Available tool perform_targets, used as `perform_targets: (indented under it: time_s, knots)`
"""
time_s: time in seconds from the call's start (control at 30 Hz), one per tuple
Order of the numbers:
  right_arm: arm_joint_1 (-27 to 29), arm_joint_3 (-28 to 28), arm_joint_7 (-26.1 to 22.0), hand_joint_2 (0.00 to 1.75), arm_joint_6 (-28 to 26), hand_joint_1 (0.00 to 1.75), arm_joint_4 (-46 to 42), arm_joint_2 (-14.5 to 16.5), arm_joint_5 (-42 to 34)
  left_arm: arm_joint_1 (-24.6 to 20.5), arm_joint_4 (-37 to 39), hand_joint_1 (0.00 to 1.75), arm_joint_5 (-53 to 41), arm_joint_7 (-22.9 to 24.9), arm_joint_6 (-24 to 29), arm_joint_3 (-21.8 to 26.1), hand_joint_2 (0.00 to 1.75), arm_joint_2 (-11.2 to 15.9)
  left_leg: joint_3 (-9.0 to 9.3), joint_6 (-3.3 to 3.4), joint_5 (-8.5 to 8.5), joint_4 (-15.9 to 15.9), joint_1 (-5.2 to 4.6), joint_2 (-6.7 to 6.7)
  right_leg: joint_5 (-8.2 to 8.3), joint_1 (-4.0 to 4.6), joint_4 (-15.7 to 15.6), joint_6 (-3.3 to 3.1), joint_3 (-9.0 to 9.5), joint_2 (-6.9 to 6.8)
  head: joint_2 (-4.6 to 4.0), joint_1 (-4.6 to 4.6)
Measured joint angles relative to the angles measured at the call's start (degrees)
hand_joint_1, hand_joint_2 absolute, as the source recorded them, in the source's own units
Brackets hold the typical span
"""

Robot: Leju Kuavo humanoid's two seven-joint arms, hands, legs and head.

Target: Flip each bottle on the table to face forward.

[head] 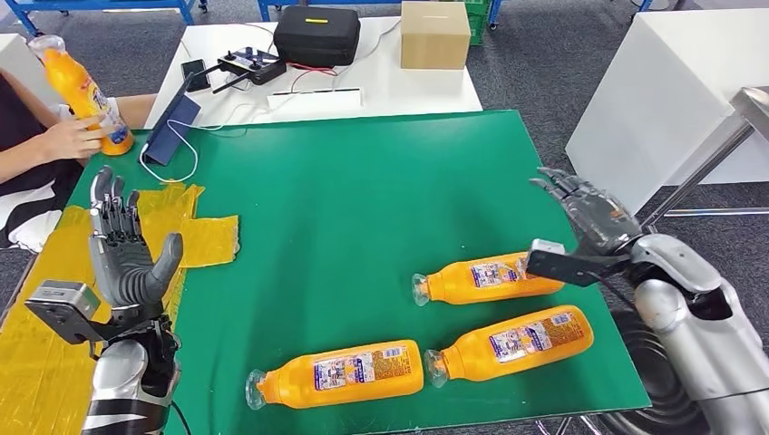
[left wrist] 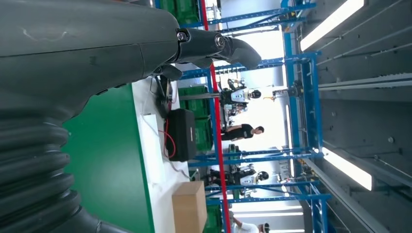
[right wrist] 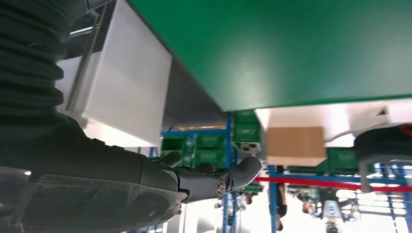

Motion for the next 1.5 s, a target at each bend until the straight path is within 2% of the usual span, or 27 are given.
perform_targets:
  time_s: [0.17, 0.53, 0.77, 0.83, 1.03, 1.37, 1.5]
  knots:
    - [-2.45, 1.71, 0.49, 1.75, -1.05, 0.0, 5.14, -1.71, -0.99, -0.03, -0.08, 0.0, 0.76, -0.05, -0.37, -0.63, 1.75, 0.09, -0.03, 0.0, 0.0, -0.01, 0.02, 0.0, 0.0, 0.04, 0.01, 0.0, -0.02, -0.01, 0.0, -0.02]
    - [-4.0, 5.19, -0.96, 1.75, -1.29, 0.0, 13.25, -1.57, -2.79, -0.73, -0.08, 0.0, 1.8, -0.15, -1.32, -1.03, 1.75, 0.12, -0.05, 0.01, 0.01, -0.01, 0.02, 0.0, 0.0, 0.05, 0.01, 0.0, -0.02, -0.01, 0.0, -0.01]
    - [-2.56, 6.79, -6.46, 1.75, 2.95, 0.0, 13.19, -1.94, -11.12, -1.62, 0.7, 0.0, 2.48, -0.45, -1.71, -1.06, 1.75, 0.14, -0.06, 0.02, 0.01, 0.0, 0.01, -0.02, 0.0, 0.05, 0.0, 0.0, -0.05, -0.03, 0.01, -0.03]
    - [-1.83, 7.16, -6.79, 1.75, 3.04, 0.0, 12.6, -2.11, -11.66, -1.88, 1.08, 0.0, 2.53, -0.51, -1.72, -1.06, 1.75, 0.18, -0.07, 0.01, 0.01, 0.0, 0.01, 0.0, 0.0, 0.05, 0.0, 0.01, -0.06, -0.02, 0.01, -0.03]
    - [-1.67, 8.65, -5.76, 1.75, 2.9, 0.0, 12.6, -1.33, -10.39, -2.84, 2.41, 0.0, 2.87, -0.56, -1.74, -1.21, 1.75, 0.2, -0.07, 0.01, 0.01, -0.01, 0.02, 0.02, 0.0, 0.05, 0.0, 0.0, -0.06, 0.0, 0.0, -0.02]
    - [-3.05, 11.56, -4.97, 1.75, 2.22, 0.0, 19.02, 0.65, -8.77, -4.24, 5.66, 0.0, 3.12, -0.42, -1.72, -1.37, 1.75, 0.25, -0.09, 0.02, 0.01, 0.0, 0.02, 0.01, 0.0, 0.05, 0.01, 0.01, -0.07, -0.01, 0.0, -0.02]
    - [-4.32, 12.69, -2.37, 1.75, 1.44, 0.0, 21.65, 1.26, -6.79, -4.59, 6.53, 0.0, 3.28, -0.13, -1.42, -1.36, 1.75, 0.27, -0.11, 0.02, 0.01, -0.01, 0.02, 0.01, 0.0, 0.05, 0.01, 0.01, -0.07, -0.01, 0.01, -0.02]
